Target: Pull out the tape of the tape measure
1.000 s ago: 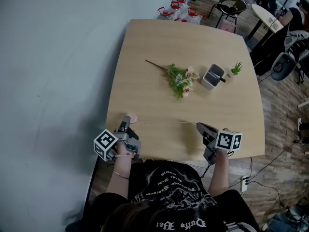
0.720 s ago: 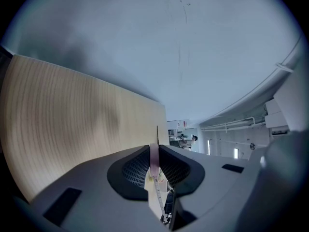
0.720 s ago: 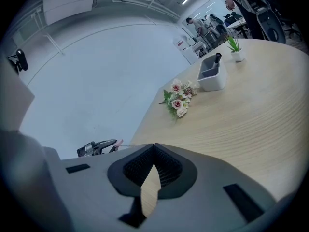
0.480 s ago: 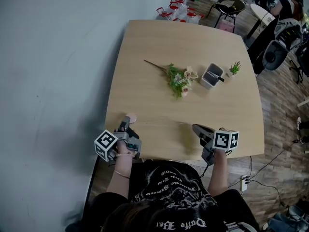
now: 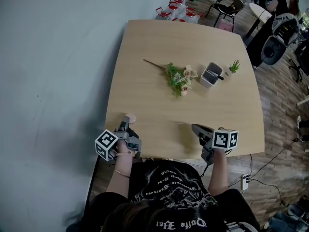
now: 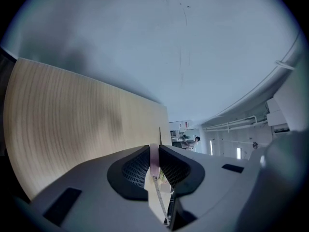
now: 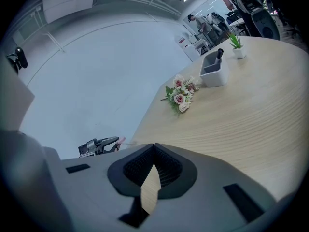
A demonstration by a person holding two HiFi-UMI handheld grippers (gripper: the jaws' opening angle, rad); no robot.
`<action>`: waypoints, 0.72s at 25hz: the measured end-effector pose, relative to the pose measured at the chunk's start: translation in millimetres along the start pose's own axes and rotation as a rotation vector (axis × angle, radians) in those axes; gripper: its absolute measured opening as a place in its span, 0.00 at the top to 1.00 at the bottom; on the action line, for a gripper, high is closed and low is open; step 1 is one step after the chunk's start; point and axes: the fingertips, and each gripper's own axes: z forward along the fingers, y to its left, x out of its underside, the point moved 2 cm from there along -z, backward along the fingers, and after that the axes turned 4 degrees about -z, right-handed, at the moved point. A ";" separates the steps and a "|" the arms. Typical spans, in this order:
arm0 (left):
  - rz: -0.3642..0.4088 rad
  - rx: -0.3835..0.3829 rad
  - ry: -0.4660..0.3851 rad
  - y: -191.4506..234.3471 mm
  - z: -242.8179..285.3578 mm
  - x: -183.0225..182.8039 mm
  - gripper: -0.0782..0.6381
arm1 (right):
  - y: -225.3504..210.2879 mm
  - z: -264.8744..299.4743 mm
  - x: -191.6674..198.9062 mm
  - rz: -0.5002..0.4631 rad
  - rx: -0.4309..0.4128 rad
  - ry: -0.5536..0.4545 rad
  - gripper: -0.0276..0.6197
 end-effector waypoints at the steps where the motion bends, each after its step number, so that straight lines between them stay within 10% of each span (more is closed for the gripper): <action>1: 0.012 -0.007 -0.001 1.4 0.6 0.1 0.80 | 0.3 -0.1 0.5 -0.001 0.002 0.001 0.93; 18: 0.089 -0.177 0.078 53.1 34.1 36.7 0.80 | -6.6 -22.2 14.6 0.015 0.060 -0.020 0.93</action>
